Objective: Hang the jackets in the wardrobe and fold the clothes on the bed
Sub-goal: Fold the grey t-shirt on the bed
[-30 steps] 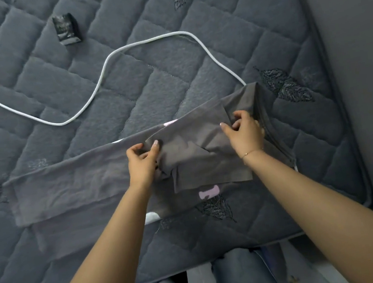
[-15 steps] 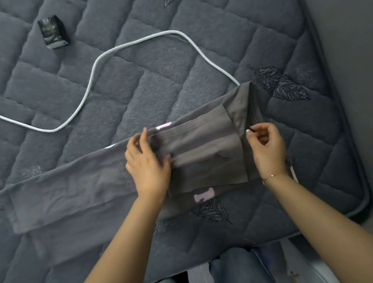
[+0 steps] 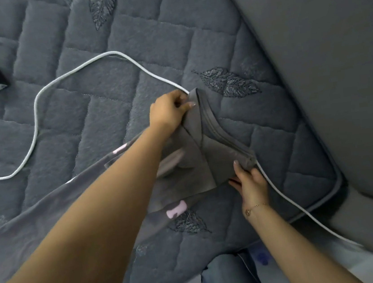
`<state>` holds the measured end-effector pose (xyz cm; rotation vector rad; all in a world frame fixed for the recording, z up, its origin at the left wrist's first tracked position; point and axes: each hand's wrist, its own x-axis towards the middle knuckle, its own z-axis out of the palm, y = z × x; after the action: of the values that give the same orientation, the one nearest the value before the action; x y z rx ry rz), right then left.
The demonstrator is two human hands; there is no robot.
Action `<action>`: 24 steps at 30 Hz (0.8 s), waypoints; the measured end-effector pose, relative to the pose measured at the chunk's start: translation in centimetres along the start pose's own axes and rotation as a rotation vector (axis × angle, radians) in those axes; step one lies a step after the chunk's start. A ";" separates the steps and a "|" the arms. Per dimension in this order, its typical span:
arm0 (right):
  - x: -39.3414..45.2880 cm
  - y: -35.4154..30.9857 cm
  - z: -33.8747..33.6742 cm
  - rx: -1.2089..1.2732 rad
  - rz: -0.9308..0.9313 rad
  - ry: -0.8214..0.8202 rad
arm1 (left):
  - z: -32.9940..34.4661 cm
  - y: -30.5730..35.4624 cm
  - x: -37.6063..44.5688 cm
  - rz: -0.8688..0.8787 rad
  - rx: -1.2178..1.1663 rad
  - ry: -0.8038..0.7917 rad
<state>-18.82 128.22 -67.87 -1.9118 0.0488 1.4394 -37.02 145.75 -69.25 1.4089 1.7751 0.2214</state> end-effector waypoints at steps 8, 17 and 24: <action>0.5 -0.5 -0.3 0.045 -0.095 0.011 | -2.1 1.0 0.2 -0.065 -0.448 -0.128; -10.9 0.5 1.1 -0.414 -0.763 -0.309 | -12.0 -0.3 -8.4 0.230 -0.414 -0.227; -23.7 12.0 7.6 -0.714 -1.175 -0.463 | -25.2 -16.1 -21.1 0.393 -0.050 -0.067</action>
<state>-39.08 114.70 -54.86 -1.4797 -1.6842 1.0070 -65.74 130.41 -52.48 1.6987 1.4161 0.4167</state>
